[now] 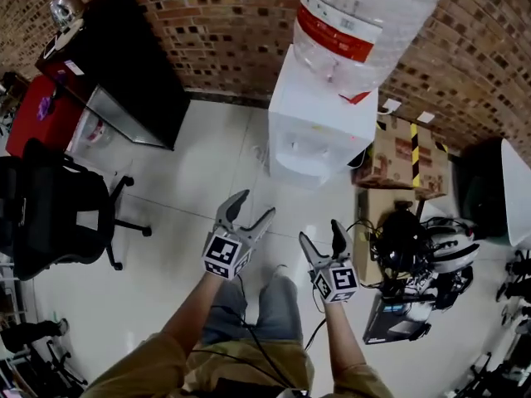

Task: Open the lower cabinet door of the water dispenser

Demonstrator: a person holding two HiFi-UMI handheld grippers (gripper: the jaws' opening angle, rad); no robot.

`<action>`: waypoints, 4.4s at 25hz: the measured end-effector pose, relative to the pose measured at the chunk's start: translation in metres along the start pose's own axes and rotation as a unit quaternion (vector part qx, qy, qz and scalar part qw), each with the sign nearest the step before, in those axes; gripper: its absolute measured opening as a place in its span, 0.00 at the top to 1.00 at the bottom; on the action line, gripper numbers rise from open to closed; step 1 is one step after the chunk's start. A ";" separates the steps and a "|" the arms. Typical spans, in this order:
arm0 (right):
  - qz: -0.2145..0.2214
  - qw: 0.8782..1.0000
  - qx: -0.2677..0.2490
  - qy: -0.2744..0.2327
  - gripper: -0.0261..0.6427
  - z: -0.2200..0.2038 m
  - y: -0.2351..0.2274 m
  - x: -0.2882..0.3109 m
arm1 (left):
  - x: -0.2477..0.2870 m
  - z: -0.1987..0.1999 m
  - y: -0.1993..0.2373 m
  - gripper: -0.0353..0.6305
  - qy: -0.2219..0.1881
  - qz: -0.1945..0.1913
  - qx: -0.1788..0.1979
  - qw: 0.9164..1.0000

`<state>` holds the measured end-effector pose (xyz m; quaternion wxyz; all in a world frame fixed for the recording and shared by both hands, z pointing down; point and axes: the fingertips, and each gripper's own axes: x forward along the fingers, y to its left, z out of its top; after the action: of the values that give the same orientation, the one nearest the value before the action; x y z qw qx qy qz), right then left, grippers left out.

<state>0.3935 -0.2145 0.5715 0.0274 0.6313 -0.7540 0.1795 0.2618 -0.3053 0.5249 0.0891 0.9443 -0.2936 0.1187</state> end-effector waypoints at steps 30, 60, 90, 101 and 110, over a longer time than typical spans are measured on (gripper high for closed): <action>0.008 0.997 -0.076 0.000 0.35 -0.305 -0.303 0.188 | 0.150 -0.314 0.077 0.53 -0.065 0.025 0.032 0.997; 0.123 0.983 -0.097 0.093 0.64 -0.304 -0.292 0.229 | 0.119 -0.318 0.089 0.53 -0.077 0.033 0.016 0.996; 0.436 0.886 -0.125 0.094 0.85 -0.384 0.139 0.308 | -0.025 -0.333 0.183 0.53 -0.101 0.107 0.026 0.989; 0.399 0.903 -0.118 0.105 0.84 -0.365 0.123 0.306 | -0.038 -0.306 0.188 0.53 -0.116 0.098 0.018 0.988; 0.259 0.961 -0.050 0.083 0.81 -0.242 0.040 0.215 | -0.015 -0.200 0.127 0.53 -0.080 0.031 0.009 0.996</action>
<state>0.2662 -0.3377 0.8460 0.0736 0.3956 -0.8946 0.1946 0.1421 -0.3524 0.7248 0.0533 0.9421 -0.3276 0.0484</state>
